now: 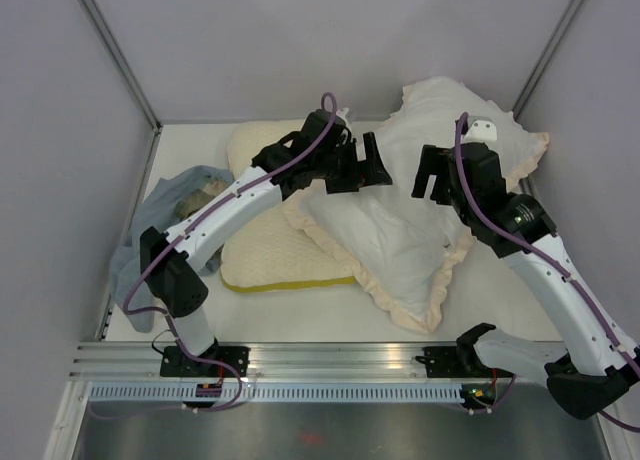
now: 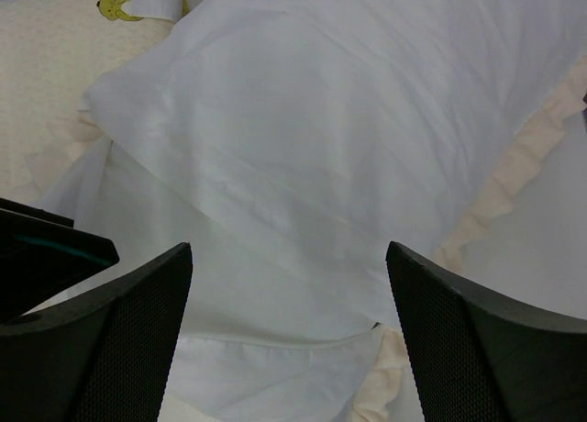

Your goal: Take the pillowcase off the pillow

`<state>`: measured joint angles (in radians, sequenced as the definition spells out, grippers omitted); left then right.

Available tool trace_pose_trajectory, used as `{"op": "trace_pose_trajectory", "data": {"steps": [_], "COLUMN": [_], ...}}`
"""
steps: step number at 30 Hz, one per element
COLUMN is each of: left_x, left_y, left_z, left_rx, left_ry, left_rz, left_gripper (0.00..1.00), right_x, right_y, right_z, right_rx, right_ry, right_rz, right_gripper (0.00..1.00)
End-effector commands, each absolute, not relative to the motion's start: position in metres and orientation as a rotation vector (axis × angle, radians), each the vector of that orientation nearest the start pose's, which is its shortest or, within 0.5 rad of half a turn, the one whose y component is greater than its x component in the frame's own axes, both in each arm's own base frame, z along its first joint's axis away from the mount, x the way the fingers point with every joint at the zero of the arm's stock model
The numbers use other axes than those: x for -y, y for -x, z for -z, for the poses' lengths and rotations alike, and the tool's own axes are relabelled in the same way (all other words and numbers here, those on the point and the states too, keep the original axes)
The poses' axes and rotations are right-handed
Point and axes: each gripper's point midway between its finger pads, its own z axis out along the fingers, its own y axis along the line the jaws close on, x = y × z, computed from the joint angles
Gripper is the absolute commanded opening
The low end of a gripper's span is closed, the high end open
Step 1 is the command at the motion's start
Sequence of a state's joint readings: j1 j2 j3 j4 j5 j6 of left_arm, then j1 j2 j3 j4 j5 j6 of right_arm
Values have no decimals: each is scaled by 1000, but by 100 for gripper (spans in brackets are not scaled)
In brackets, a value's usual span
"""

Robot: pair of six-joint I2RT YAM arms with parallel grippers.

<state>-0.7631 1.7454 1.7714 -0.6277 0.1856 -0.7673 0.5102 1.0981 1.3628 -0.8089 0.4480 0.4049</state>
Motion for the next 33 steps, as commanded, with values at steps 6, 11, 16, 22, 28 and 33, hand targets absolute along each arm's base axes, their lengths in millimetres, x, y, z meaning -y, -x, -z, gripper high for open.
{"op": "trace_pose_trajectory", "data": {"steps": [6, 11, 16, 22, 28, 33], "left_x": [388, 378, 371, 340, 297, 284], "left_y": [-291, -287, -285, -275, -259, -247], "left_z": [-250, -244, -232, -225, -242, -232], "left_rx": [-2440, -2436, -2459, -2404, -2275, -2277], "left_ry": [-237, -277, -315, -278, -205, -206], "left_rz": [918, 876, 827, 757, 725, 722], "left_gripper": [75, 31, 2, 2, 2, 2], "right_x": [-84, -98, -115, -147, -189, -222], "right_y": [-291, -292, -292, -283, -277, -280], "right_z": [-313, -311, -310, -299, -280, -262], "right_rx": [-2045, -2053, -2068, -2116, -2135, -2161], "right_ry": [-153, -110, -50, 119, 227, 261], "right_rz": [-42, -121, -211, -372, -614, -782], "right_gripper": [93, 93, 93, 92, 89, 84]}}
